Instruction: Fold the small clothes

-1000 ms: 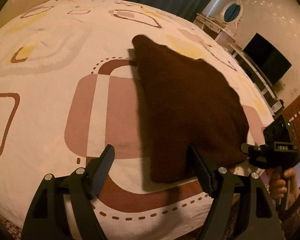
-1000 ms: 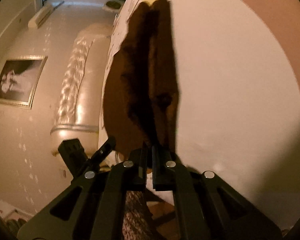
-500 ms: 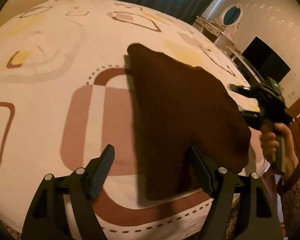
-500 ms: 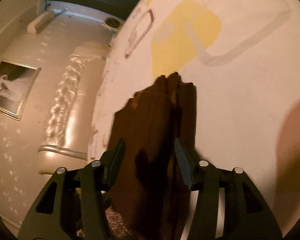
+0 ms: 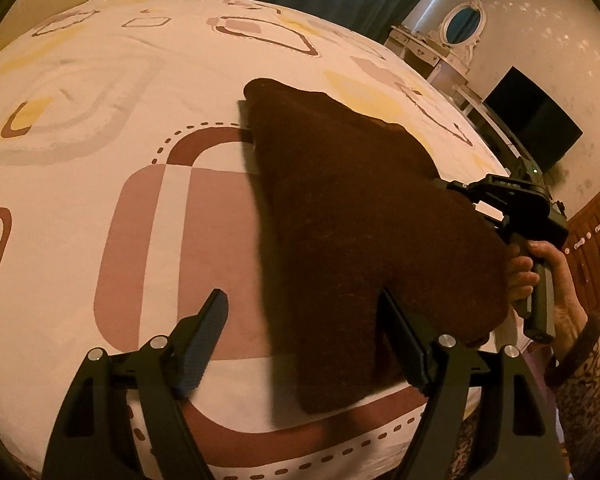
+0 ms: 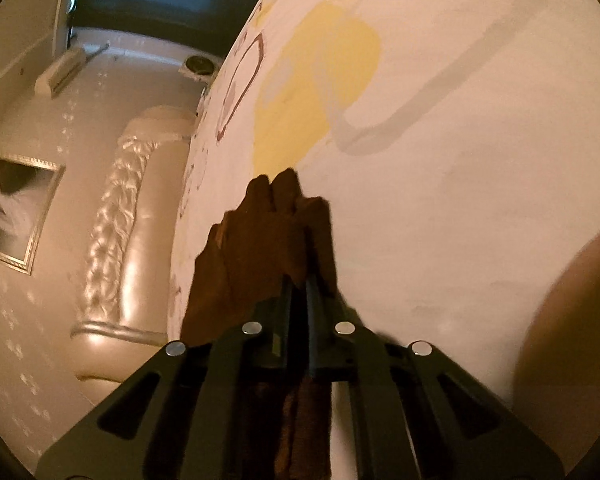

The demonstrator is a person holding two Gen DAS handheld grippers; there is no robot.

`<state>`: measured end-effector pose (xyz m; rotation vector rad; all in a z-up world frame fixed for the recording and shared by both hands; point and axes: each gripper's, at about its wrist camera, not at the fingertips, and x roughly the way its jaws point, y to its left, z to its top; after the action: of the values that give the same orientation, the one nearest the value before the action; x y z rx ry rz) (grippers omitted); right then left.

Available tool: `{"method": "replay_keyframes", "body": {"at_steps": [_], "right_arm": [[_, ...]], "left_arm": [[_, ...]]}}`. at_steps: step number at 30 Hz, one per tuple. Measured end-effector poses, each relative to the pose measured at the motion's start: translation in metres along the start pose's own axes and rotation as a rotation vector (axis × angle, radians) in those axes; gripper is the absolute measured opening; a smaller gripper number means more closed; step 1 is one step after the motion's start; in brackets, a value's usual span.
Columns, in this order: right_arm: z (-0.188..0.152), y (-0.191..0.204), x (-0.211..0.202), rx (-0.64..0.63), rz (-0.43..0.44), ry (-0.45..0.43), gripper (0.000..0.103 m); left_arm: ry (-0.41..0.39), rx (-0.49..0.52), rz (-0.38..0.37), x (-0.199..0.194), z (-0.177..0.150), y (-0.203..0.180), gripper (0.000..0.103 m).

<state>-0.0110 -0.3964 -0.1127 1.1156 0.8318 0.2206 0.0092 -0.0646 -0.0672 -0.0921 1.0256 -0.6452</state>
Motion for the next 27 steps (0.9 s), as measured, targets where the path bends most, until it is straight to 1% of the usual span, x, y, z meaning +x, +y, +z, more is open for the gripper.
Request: {"method": "replay_keyframes", "body": {"at_steps": [7,11,13,16,17,18,21,23,25,27], "right_arm": [[-0.01,-0.004,-0.019,-0.021,-0.065,-0.014,0.005],[-0.027,-0.005,-0.035,-0.026,-0.082,-0.01,0.007],[-0.039,-0.003,-0.039,-0.026,-0.081,-0.001,0.01],[-0.059,-0.002,-0.044,-0.006,-0.064,0.02,0.028],[-0.067,0.002,-0.045,-0.012,-0.05,0.029,0.037],[-0.074,0.007,-0.045,-0.021,-0.044,0.036,0.043],[-0.096,0.022,-0.048,-0.065,-0.022,0.075,0.05],[-0.11,0.031,-0.051,-0.08,-0.016,0.099,0.051],[-0.119,0.035,-0.057,-0.098,-0.003,0.108,0.053],[-0.124,0.035,-0.06,-0.108,-0.012,0.118,0.059]], "left_arm": [[0.003,0.011,0.012,0.003,0.0,-0.002,0.077],[0.007,0.016,0.014,0.003,0.0,-0.004,0.077],[0.007,0.02,0.017,0.004,0.001,-0.006,0.078],[0.007,0.027,0.023,0.005,0.0,-0.007,0.078],[0.007,0.026,0.023,0.004,-0.001,-0.008,0.078],[0.008,0.024,0.021,0.004,-0.001,-0.008,0.078],[0.014,0.006,0.007,-0.001,-0.003,-0.005,0.078],[0.017,-0.01,-0.005,-0.006,-0.005,-0.001,0.078],[0.005,-0.028,-0.012,-0.013,-0.007,0.006,0.078],[0.007,-0.053,-0.037,-0.019,-0.01,0.017,0.078]]}}
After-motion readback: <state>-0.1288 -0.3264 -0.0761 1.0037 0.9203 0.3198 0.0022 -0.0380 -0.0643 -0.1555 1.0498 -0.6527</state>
